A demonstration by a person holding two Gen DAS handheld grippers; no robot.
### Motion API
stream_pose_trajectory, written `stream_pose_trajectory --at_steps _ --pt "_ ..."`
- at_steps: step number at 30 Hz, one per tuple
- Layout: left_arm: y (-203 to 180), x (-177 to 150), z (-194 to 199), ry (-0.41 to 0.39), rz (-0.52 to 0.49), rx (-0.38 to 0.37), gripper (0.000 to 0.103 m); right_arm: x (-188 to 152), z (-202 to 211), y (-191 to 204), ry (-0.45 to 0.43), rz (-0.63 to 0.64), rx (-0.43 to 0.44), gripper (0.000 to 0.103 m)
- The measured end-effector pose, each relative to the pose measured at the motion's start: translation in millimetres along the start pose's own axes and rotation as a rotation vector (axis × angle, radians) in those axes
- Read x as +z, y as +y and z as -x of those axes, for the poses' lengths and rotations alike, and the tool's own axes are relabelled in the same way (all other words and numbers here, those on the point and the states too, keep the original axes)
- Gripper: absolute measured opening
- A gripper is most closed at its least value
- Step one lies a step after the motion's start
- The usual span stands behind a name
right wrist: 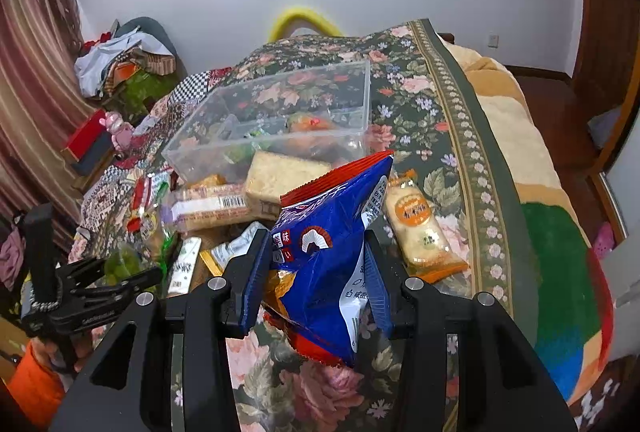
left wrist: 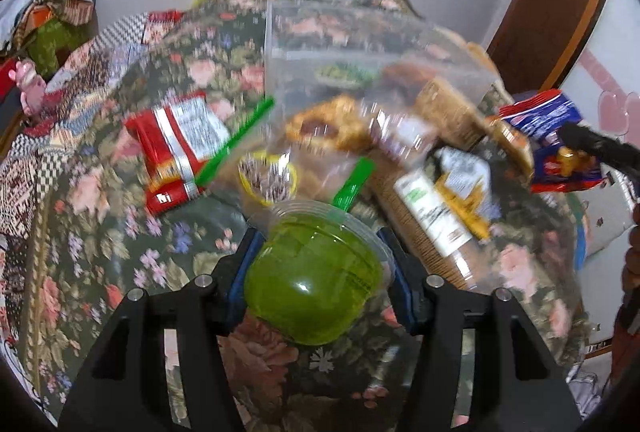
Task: Organize snacks
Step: 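Carry the cup and blue bag over the clear box and release both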
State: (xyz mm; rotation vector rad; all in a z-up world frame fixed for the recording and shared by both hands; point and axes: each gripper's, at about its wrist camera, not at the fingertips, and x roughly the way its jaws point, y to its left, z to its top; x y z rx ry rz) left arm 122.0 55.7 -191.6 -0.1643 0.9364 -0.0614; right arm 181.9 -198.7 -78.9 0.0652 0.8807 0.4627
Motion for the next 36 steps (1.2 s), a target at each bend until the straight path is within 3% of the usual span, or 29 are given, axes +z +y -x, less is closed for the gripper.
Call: stream_pose_trajectory --at_steps 9,20,24,26,36 --pt "-13.9 55.4 31.3 -0.135 -0.027 -0.020 0.058 31.2 3.6 9.9 -0.083 0.032 0.015 0.041" --pt "-18.4 127.8 19.4 -0.216 -0.051 -0.013 0.058 79.1 -14.5 25.9 -0.159 0.064 0.029 0.041" --pt "-18.8 148.8 3.1 -0.214 -0.068 -0.005 0.058 90.0 -30.7 31.4 -0.153 0.077 0.032 0.040" --pt "-18.1 154.7 -6.0 -0.207 -0.070 0.000 0.058 96.5 -40.5 33.4 -0.137 0.085 0.045 0.031" --pt "-15.5 174.7 -75.4 -0.088 -0.105 0.023 0.058 104.5 -85.4 37.3 -0.061 0.121 0.041 0.031"
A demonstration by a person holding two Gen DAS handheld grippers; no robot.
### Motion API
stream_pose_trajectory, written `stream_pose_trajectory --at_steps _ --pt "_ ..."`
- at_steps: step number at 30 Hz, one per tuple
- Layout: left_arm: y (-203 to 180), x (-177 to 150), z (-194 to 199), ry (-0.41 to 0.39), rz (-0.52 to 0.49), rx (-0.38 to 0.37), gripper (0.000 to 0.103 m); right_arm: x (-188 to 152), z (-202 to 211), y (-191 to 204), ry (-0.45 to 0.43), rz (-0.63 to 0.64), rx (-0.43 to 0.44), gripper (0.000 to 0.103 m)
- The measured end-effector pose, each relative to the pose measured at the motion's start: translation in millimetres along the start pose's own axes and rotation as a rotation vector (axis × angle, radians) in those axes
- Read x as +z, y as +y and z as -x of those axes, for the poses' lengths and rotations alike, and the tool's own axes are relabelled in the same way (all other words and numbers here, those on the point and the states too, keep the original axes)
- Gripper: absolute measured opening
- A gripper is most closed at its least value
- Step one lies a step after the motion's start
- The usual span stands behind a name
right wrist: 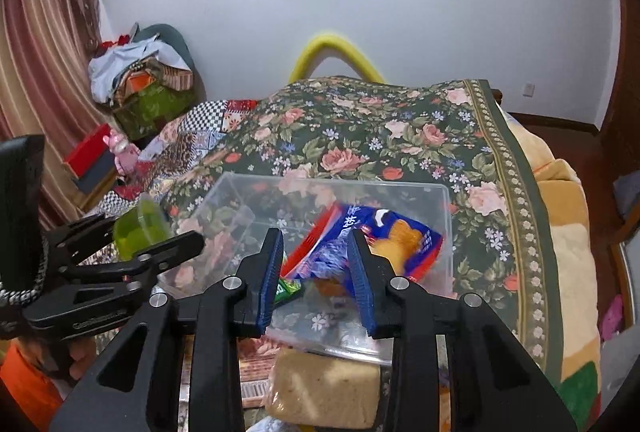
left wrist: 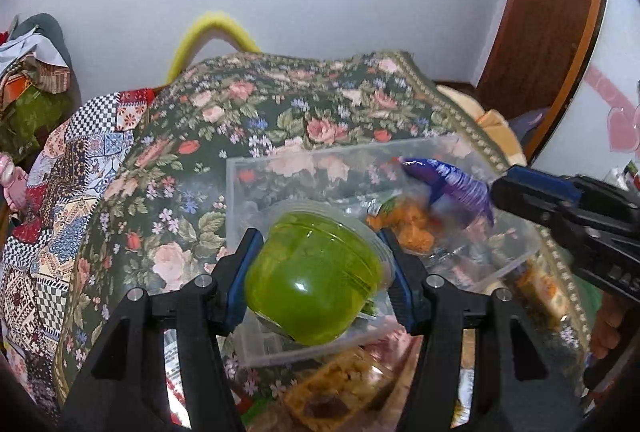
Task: Organize snacks
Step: 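Carry the cup and blue bag over the clear box and release both, then grasp the red noodle packet with the left tool while the right tool grasps the cream bread packet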
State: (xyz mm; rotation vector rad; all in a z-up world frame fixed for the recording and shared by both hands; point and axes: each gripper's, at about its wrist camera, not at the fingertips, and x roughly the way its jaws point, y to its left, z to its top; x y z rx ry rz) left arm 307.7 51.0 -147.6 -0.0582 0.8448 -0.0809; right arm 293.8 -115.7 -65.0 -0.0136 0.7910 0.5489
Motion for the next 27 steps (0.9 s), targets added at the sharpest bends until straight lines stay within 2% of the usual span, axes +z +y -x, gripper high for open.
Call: stream_pose_trajectory --at_steps 5,13,21,27 --pt "-2.0 -4.4 -21.9 0.066 0.002 -0.013 0.058 -5.0 -2.1 -9.0 0.018 0.001 -0.018 0.031" --pt "-7.1 -4.3 0.2 0.026 -0.027 -0.007 0.060 -11.3 13.1 -22.0 0.028 -0.005 -0.049 0.032" --pt "21.3 -7.9 58.2 -0.060 0.001 0.038 0.072 -21.4 50.0 -44.6 -0.003 -0.028 -0.128 0.051" --pt "60.5 -33.3 70.1 -0.023 0.055 0.108 0.077 -37.5 74.3 -64.5 -0.003 -0.059 -0.195 0.064"
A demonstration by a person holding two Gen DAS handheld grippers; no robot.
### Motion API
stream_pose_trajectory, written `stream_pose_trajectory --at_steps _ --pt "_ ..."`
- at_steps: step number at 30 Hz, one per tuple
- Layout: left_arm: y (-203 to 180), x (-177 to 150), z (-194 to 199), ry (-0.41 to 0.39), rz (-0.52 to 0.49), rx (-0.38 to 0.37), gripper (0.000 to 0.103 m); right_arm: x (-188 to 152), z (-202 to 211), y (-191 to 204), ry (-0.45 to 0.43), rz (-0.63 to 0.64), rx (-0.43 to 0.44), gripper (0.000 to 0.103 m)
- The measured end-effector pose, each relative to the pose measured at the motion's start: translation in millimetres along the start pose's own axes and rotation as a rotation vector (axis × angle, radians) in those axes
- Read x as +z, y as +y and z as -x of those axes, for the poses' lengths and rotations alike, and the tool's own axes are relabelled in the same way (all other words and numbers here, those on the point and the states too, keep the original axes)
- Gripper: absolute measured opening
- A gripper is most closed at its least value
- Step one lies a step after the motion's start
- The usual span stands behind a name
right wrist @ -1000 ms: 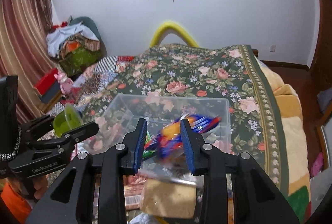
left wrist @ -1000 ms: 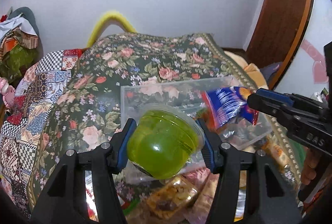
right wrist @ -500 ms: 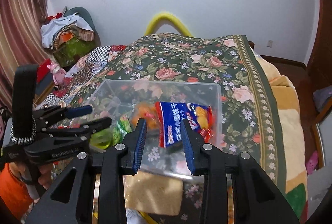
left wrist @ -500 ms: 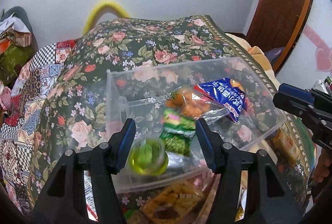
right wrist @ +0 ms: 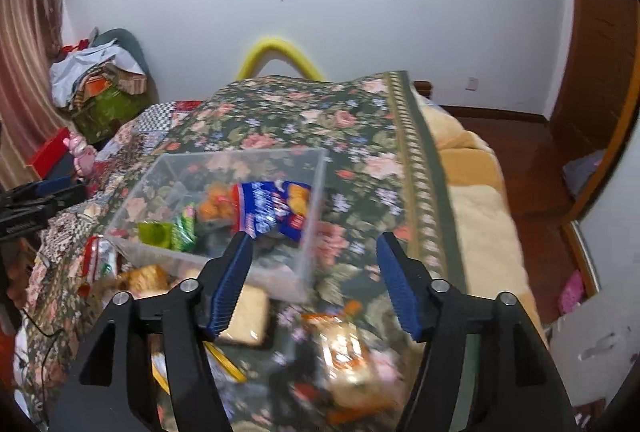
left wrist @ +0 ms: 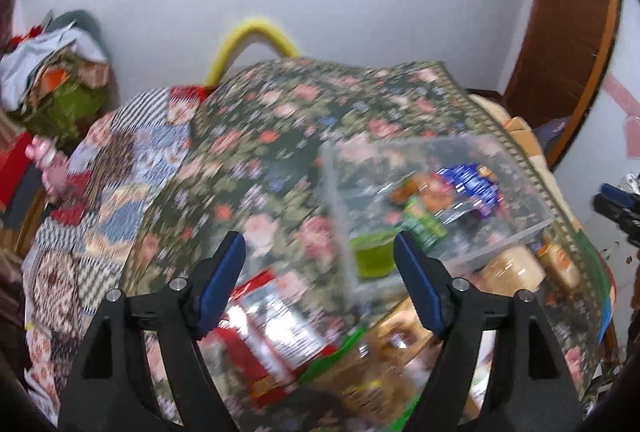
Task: Organize snacks
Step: 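Grasp the red noodle packet with the left tool while the right tool grasps the cream bread packet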
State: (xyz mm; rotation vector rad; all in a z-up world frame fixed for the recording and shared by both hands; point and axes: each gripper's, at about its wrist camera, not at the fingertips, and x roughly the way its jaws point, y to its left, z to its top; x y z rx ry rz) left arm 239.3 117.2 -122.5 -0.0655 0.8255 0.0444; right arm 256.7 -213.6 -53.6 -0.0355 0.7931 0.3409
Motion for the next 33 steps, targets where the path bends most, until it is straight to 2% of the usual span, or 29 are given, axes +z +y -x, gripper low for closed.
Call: stream_pose_trajectory --at_steps 2,6,10,17,20,25,28,30,33 --pt "15.2 -12.3 -6.2 0.037 0.030 0.024 0.078 -6.9 2.9 -6.3 0.012 -0.011 -0.017 0.070" --pt "36.6 -34.7 -23.4 0.111 0.069 0.084 0.080 -21.9 1.3 -15.1 0.056 -0.011 -0.046 0.071" --pt "47.3 -54.9 -43.0 0.184 0.104 0.086 0.080 -38.4 -6.9 -18.7 0.105 -0.015 -0.053 0.074" --pt "43.7 -75.2 -75.9 0.275 0.119 0.062 0.080 -62.2 -28.8 -19.2 0.182 -0.041 -0.041 0.074" --pt "41.2 -75.1 -85.7 0.284 0.127 0.058 0.081 -70.2 -35.6 -18.8 0.204 -0.037 -0.045 0.074" --pt "43.1 -72.8 -101.1 0.301 0.182 0.034 0.090 -78.0 -45.9 -18.5 0.233 -0.037 -0.049 0.074" --pt "40.2 -72.7 -105.3 0.278 0.167 0.046 0.092 -81.7 -51.5 -17.7 0.244 -0.043 -0.040 0.073" --pt "39.3 -72.3 -107.0 0.265 0.159 0.050 0.092 -82.8 -53.8 -14.9 0.237 -0.033 -0.046 0.070" --pt "40.3 -72.7 -107.7 0.244 0.157 0.044 0.090 -83.8 -54.8 -9.1 0.232 -0.006 -0.053 0.052"
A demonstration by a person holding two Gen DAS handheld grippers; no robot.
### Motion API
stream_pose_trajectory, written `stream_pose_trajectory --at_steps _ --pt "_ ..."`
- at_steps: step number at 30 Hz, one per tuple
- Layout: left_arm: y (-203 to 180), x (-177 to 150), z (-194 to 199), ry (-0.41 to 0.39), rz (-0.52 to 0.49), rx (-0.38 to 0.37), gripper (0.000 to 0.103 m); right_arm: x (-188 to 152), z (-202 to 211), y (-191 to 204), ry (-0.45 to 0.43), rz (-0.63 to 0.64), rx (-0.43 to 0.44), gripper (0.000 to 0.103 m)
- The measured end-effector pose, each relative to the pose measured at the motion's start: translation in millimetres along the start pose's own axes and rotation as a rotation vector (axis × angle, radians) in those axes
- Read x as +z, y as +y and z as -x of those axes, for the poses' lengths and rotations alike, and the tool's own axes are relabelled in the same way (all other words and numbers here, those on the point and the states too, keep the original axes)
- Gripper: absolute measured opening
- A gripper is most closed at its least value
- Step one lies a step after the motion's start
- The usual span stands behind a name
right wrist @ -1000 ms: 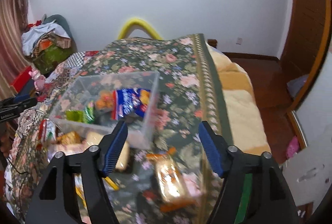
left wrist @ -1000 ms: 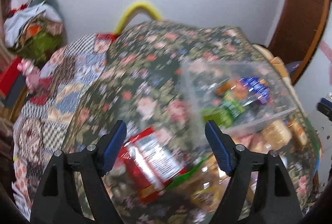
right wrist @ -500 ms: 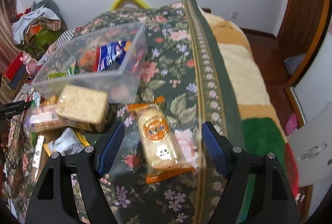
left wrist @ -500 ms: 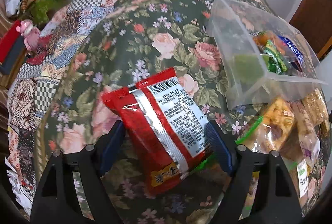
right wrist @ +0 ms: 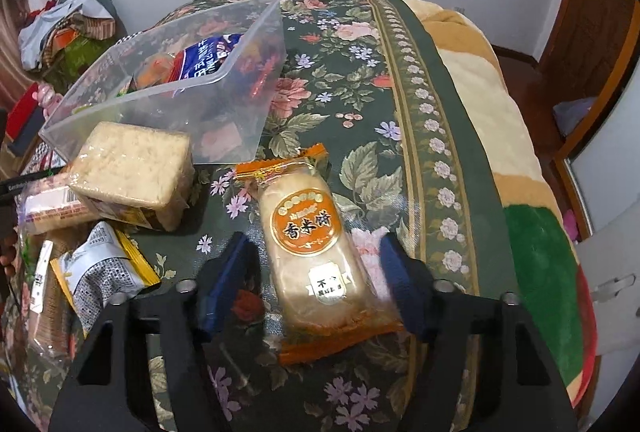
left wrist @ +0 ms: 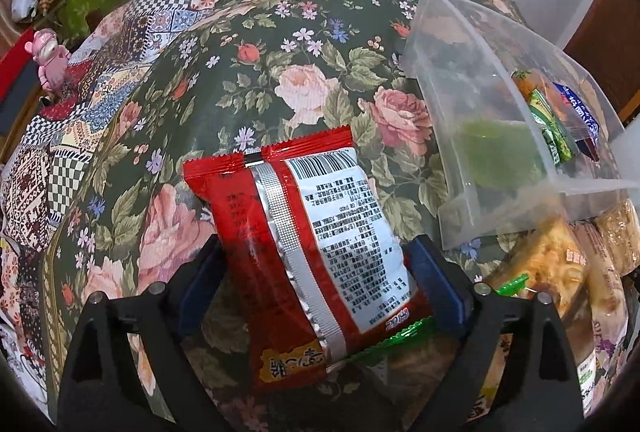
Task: Organize snacks
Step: 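Grasp the red noodle packet with the left tool while the right tool grasps the cream bread packet, then lower both packets into the clear box and open both tools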
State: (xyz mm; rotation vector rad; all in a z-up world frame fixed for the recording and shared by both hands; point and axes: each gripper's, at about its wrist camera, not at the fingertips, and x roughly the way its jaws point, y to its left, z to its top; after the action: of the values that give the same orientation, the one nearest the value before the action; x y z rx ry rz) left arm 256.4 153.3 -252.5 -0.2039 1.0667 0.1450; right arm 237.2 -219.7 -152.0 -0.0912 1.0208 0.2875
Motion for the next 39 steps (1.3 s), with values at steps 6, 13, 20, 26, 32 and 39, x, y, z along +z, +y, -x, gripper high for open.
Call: stream_pose_trajectory --at_steps 6,13,20,26,32,39 --pt "3.6 0.5 7.1 -0.017 0.000 0.005 0.068 1.1 2.8 4.4 -0.011 0.004 0.025 0.034" --pt "-0.3 -5.6 32.0 -0.064 -0.038 0.037 0.067 2.9 17.7 8.6 -0.047 -0.007 0.042 0.034" --pt "-4.9 1.2 80.1 -0.160 -0.051 0.023 0.067 17.8 45.0 13.2 -0.123 0.001 0.048 0.034" --pt "-20.2 12.2 121.2 -0.251 -0.077 -0.008 0.067 36.2 63.4 18.9 -0.192 0.013 0.063 0.034" --pt "-45.2 25.2 142.2 -0.311 -0.117 -0.055 0.067 57.2 74.5 32.8 -0.255 0.038 0.087 0.034" --pt "-76.2 38.2 142.4 -0.329 -0.156 -0.104 0.067 78.6 77.4 52.6 -0.308 0.058 0.130 0.034"
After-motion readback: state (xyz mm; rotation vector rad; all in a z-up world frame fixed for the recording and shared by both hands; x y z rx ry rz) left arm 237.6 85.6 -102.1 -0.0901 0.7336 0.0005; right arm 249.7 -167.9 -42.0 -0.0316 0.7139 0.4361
